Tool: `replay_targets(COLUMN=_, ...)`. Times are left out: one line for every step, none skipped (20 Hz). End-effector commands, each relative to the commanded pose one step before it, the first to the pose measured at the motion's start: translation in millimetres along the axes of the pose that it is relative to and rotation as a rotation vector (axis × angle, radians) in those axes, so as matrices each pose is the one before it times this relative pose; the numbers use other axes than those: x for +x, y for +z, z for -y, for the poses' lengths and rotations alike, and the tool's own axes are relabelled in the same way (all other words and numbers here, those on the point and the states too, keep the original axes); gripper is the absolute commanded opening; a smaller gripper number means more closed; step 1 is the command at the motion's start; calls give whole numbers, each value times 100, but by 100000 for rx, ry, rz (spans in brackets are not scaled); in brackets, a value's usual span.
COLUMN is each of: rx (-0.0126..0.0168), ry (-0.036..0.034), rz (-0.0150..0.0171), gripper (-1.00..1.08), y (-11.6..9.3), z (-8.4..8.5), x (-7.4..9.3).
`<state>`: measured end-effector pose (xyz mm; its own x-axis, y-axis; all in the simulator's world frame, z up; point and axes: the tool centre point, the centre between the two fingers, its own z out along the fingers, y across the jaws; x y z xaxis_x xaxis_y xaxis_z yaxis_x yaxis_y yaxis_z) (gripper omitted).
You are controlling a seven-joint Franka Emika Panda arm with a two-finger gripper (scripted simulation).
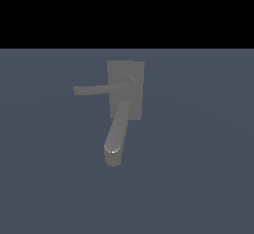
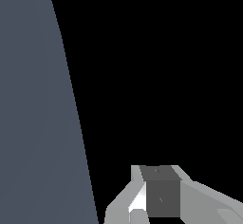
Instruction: Turn on the faucet by rotating a designated handle.
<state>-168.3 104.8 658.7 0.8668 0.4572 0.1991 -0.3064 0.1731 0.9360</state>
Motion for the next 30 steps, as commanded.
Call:
replay_targets(rx=-8152, ry=-4929, rz=-5609, gripper=-100, y=-1509, z=596, x=1908)
replay_targets(rx=-3046, ry=-2110, rz=-2246, gripper=-100, y=-585, z=265, x=801)
replay_targets(rx=-2967, ry=-2176, rz=-2278, gripper=-100, y=-585, z=288, x=821)
replay_targets(rx=-2885, ry=-2240, rz=-2311, gripper=-100, y=-585, z=310, x=842)
replay_targets(rx=-2801, ry=-2302, rz=-2344, gripper=-100, y=-584, z=333, x=863)
replay_targets(rx=-2715, ry=-2361, rz=-2379, gripper=-100, y=-583, z=356, x=884)
replay_targets(rx=-2628, ry=-2418, rz=-2415, gripper=-100, y=-582, z=378, x=905)
replay_targets(rx=-2538, ry=-2471, rz=-2451, gripper=-100, y=-581, z=401, x=926)
replay_targets(rx=-2447, ry=-2522, rz=-2488, gripper=-100, y=-580, z=424, x=947)
replay_targets(rx=-2355, ry=-2571, rz=-2525, gripper=-100, y=-578, z=446, x=969)
replay_targets(rx=-2261, ry=-2615, rz=-2564, gripper=-100, y=-576, z=468, x=990)
replay_targets(rx=-2167, ry=-2658, rz=-2603, gripper=-100, y=-574, z=490, x=1012)
replay_targets(rx=-2071, ry=-2696, rz=-2642, gripper=-100, y=-572, z=512, x=1033)
replay_targets(rx=-1975, ry=-2732, rz=-2682, gripper=-100, y=-570, z=533, x=1055)
replay_targets(rx=-1879, ry=-2764, rz=-2722, gripper=-100, y=-567, z=554, x=1076)
replay_targets(rx=-1781, ry=-2792, rz=-2763, gripper=-100, y=-564, z=575, x=1097)
replay_targets(rx=-1684, ry=-2818, rz=-2803, gripper=-100, y=-561, z=594, x=1119)
replay_targets(rx=-1587, ry=-2840, rz=-2845, gripper=-100, y=-557, z=614, x=1140)
replay_targets(rx=-1489, ry=-2858, rz=-2886, gripper=-100, y=-554, z=632, x=1161)
replay_targets(rx=-1392, ry=-2873, rz=-2927, gripper=-100, y=-550, z=650, x=1182)
replay_targets(rx=-1296, ry=-2885, rz=-2969, gripper=-100, y=-546, z=668, x=1204)
replay_targets(rx=-1200, ry=-2893, rz=-3011, gripper=-100, y=-541, z=684, x=1224)
replay_targets(rx=-1106, ry=-2898, rz=-3053, gripper=-100, y=-536, z=700, x=1245)
replay_targets(rx=-1012, ry=-2899, rz=-3094, gripper=-100, y=-531, z=715, x=1266)
replay_targets(rx=-920, ry=-2897, rz=-3135, gripper=-100, y=-526, z=729, x=1286)
replay_targets(rx=-829, ry=-2893, rz=-3177, gripper=-100, y=-520, z=742, x=1307)
replay_targets(rx=-739, ry=-2884, rz=-3218, gripper=-100, y=-514, z=754, x=1327)
replay_targets(rx=-652, ry=-2873, rz=-3258, gripper=-100, y=-507, z=765, x=1346)
replay_targets(rx=-566, ry=-2859, rz=-3299, gripper=-100, y=-501, z=775, x=1366)
replay_targets(rx=-483, ry=-2841, rz=-3339, gripper=-100, y=-494, z=784, x=1386)
